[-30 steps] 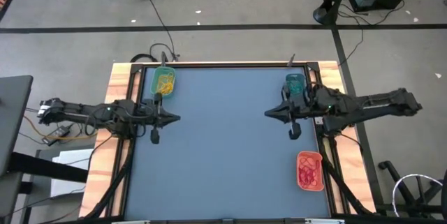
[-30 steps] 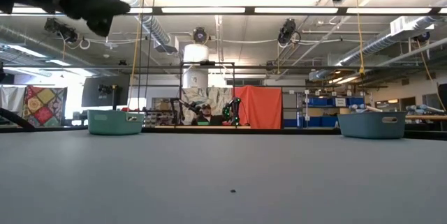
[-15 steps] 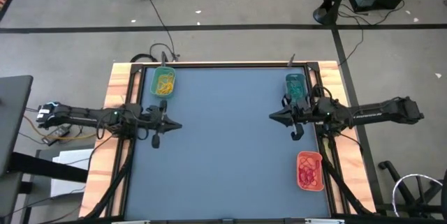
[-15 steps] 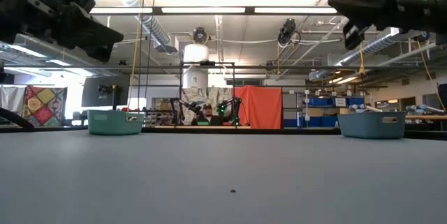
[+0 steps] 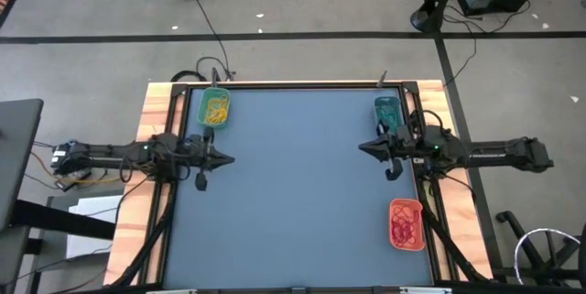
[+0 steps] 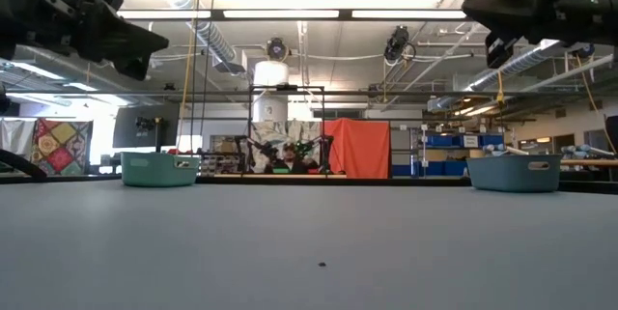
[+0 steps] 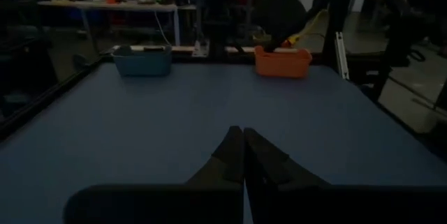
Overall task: Sort rubber bands into baskets
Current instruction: Return to Home Position
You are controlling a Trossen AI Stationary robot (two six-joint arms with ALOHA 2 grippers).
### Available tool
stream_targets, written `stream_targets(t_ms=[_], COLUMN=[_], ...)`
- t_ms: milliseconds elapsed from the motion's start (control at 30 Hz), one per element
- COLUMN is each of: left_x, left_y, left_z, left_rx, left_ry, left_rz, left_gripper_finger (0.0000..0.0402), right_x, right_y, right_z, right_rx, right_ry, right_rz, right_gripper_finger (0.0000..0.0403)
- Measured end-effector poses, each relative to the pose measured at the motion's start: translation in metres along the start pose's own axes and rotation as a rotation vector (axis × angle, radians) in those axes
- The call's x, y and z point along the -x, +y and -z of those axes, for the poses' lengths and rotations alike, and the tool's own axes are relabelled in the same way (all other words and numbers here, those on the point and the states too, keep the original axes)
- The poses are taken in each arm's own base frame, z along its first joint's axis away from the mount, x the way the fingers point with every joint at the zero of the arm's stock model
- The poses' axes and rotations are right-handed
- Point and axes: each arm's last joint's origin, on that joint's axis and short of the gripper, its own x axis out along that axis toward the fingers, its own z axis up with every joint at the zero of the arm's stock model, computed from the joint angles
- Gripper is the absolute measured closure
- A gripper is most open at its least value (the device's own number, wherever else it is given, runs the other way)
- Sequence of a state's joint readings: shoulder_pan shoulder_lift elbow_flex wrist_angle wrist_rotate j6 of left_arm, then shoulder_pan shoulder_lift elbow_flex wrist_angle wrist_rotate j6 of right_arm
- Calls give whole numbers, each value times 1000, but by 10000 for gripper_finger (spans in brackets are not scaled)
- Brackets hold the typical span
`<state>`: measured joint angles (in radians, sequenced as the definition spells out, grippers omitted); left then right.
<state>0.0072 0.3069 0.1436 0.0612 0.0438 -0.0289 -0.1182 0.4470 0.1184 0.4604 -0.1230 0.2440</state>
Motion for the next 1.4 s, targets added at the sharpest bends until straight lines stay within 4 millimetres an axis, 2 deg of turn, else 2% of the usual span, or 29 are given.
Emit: stream_targets(t_ms=[533, 1067, 1400], left_x=[29, 27, 27], left_y=[-1, 0, 1], left_z=[7, 13, 9], left_rx=[28, 46, 48], left_ry=[-11, 9, -29], left_rz=[-5, -26, -44], left_gripper_finger=[399, 399, 399], right_x=[21, 32, 38], right_y=[0, 1, -2], right_z=[0, 2, 20], right_rx=[-15, 34, 23], right_ry=[36, 60, 93], right_rz=[-4, -37, -80], right_gripper_finger=[398, 398, 398])
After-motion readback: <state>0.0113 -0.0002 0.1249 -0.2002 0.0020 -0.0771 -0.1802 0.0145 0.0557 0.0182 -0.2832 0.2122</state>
